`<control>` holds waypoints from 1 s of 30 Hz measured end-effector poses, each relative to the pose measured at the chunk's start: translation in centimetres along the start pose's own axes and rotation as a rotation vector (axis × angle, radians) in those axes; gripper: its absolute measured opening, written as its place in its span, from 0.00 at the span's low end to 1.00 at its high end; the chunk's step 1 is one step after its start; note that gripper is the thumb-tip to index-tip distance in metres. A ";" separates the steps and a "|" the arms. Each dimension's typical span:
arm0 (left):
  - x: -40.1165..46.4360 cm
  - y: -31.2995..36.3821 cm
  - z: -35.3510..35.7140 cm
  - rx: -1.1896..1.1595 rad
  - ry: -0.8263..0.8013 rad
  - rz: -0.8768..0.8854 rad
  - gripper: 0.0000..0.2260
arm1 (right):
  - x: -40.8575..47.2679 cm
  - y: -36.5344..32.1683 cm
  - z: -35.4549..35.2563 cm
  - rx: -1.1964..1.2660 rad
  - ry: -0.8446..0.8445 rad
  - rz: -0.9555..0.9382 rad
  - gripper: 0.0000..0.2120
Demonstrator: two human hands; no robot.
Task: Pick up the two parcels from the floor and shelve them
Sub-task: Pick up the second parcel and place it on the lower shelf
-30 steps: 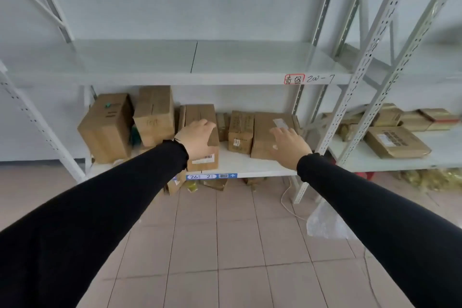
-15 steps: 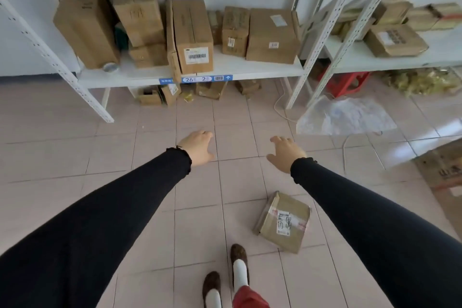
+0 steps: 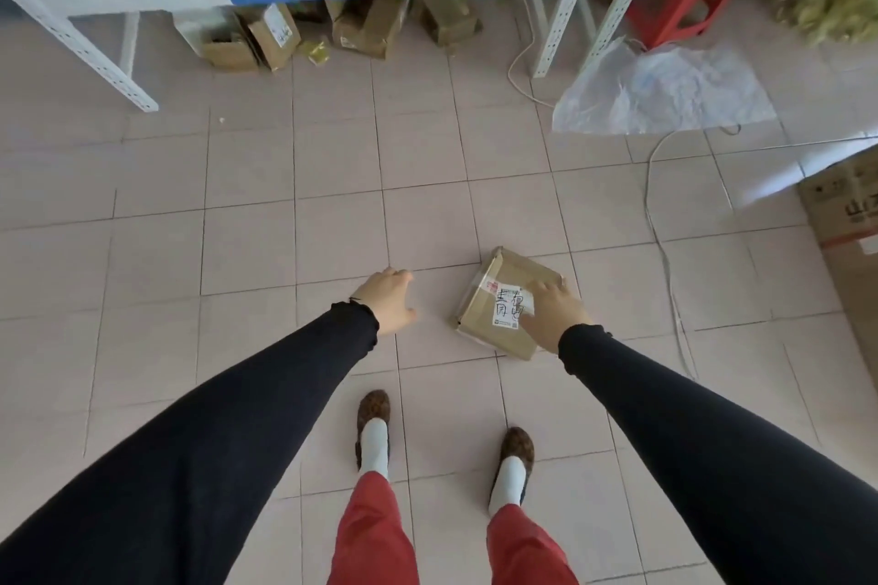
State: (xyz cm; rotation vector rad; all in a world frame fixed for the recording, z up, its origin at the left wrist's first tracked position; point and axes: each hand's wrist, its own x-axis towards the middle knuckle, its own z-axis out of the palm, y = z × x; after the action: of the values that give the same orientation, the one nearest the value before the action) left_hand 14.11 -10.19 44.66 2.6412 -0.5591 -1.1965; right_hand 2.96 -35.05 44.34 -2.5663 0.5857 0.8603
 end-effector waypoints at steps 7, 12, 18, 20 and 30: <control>8.7 3.9 13.8 -0.084 -0.080 -0.046 0.31 | 6.1 12.6 9.7 0.079 -0.037 0.117 0.27; 16.0 3.4 21.0 -0.126 -0.081 -0.100 0.31 | 11.4 18.2 17.4 0.134 -0.076 0.200 0.28; 26.7 1.2 29.1 -0.216 -0.054 -0.196 0.32 | 19.5 23.4 27.7 0.221 -0.119 0.275 0.28; 29.9 0.2 31.2 -0.287 -0.035 -0.239 0.35 | 21.8 24.5 30.6 0.244 -0.128 0.295 0.28; 40.7 -3.3 36.7 -0.578 -0.143 -0.337 0.55 | 29.9 26.6 39.6 0.338 -0.135 0.338 0.19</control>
State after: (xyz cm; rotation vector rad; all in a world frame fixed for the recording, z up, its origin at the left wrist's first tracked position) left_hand 11.83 -24.53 -8.29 2.2069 0.2088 -1.3840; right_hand -7.39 -47.10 -9.67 -2.1207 1.0452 0.9398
